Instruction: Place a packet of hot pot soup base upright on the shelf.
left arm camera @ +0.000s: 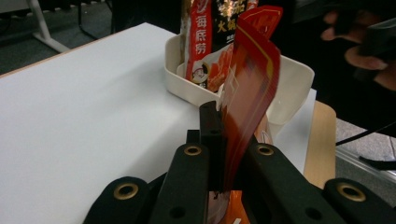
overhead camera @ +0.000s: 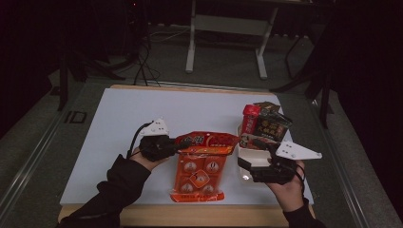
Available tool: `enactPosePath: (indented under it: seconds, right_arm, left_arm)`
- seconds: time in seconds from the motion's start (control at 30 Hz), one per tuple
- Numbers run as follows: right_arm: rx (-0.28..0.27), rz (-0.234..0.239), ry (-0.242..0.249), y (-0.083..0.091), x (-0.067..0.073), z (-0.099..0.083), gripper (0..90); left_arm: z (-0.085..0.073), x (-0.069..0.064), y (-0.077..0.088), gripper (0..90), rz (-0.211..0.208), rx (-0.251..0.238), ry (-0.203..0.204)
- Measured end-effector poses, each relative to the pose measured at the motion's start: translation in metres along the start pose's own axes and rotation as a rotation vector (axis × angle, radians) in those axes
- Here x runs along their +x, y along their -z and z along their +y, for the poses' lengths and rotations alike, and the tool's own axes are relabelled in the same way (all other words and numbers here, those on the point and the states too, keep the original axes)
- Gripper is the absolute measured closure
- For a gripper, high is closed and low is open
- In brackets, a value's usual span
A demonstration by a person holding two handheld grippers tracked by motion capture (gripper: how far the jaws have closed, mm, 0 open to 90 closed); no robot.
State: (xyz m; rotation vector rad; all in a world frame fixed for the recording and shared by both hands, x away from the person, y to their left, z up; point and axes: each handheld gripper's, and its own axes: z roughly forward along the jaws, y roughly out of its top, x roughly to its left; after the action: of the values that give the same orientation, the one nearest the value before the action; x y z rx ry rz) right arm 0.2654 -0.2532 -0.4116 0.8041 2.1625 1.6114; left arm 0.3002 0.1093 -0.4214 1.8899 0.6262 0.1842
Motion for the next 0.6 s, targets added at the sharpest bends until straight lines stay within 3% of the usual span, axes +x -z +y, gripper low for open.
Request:
enactPosePath:
  seconds: [0.27,0.3,0.5,0.6]
  right_arm:
    - [0.035,0.047,-0.007,-0.023,-0.003,0.002,16.1]
    - [0.037,0.061,-0.016,-0.025,-0.004,0.002,20.6]
    - [0.049,0.140,-0.036,-0.036,-0.005,-0.004,26.9]
    - [0.060,0.171,-0.031,-0.040,-0.005,-0.008,39.1]
  left_arm:
    - [0.003,-0.012,0.002,90.0,-0.047,-0.042,-0.025]
    - [0.004,-0.015,0.002,90.0,-0.055,-0.046,-0.032]
    - [0.006,-0.022,0.002,90.0,-0.080,-0.058,-0.040]
    - [0.006,-0.024,0.002,90.0,-0.096,-0.063,-0.037]
